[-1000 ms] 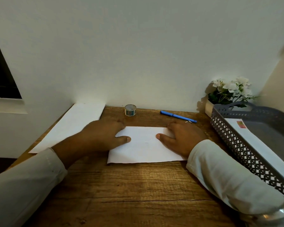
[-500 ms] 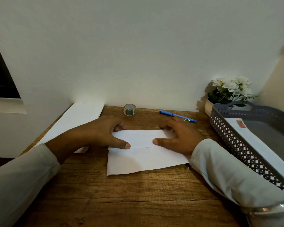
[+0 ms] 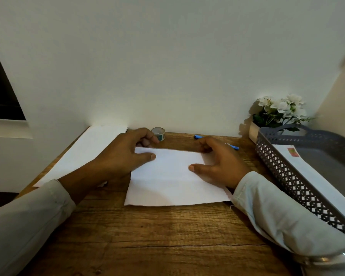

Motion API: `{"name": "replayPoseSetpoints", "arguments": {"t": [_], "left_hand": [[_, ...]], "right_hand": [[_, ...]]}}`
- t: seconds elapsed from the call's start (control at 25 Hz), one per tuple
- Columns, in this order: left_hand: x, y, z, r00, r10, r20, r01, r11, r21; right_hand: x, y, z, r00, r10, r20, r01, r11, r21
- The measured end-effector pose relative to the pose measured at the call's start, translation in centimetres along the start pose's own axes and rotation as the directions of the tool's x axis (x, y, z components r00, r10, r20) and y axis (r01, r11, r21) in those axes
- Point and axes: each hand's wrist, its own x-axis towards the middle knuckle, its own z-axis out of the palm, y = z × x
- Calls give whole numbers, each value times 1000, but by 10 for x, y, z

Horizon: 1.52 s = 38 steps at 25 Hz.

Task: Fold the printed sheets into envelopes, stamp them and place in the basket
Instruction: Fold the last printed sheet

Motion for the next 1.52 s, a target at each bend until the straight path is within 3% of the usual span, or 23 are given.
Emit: {"name": "replayPoseSetpoints", "arguments": {"t": [0.12, 0.28, 0.4, 0.6, 0.72, 0.92, 1.0, 1.2, 1.52], "left_hand": [[1, 3, 0, 990, 71, -121, -78, 995, -60], [-2, 2, 4, 987, 96, -127, -105, 992, -73], [-4, 0, 5, 993, 111, -42, -111, 994, 3], [-3, -11, 11, 959, 55, 279, -125, 964, 237], [-3, -7, 13, 947, 55, 315, -152, 945, 291], [-11, 1, 30, 859, -49, 510, -274, 798, 537], [-12, 3, 35, 850, -83, 520, -296, 742, 601], [-14, 5, 42, 868, -62, 493, -288, 746, 601], [-15, 7, 43, 863, -115, 492, -266, 725, 636]], "right_hand": [[1, 0, -3, 997, -28, -70, 30, 999, 29], [1, 3, -4, 974, -99, -205, 101, 995, -1], [2, 3, -7, 985, -139, -98, 128, 986, -109], [0, 4, -6, 985, -106, 137, 139, 957, -257], [-3, -3, -8, 979, -68, 192, 125, 945, -303], [-10, -22, 10, 961, -55, 270, 169, 891, -422], [-11, -30, 21, 953, -67, 297, 189, 895, -405], [-7, -40, 37, 945, -66, 320, 142, 965, -220], [2, -35, 32, 941, 71, 331, 75, 910, -407]]}}
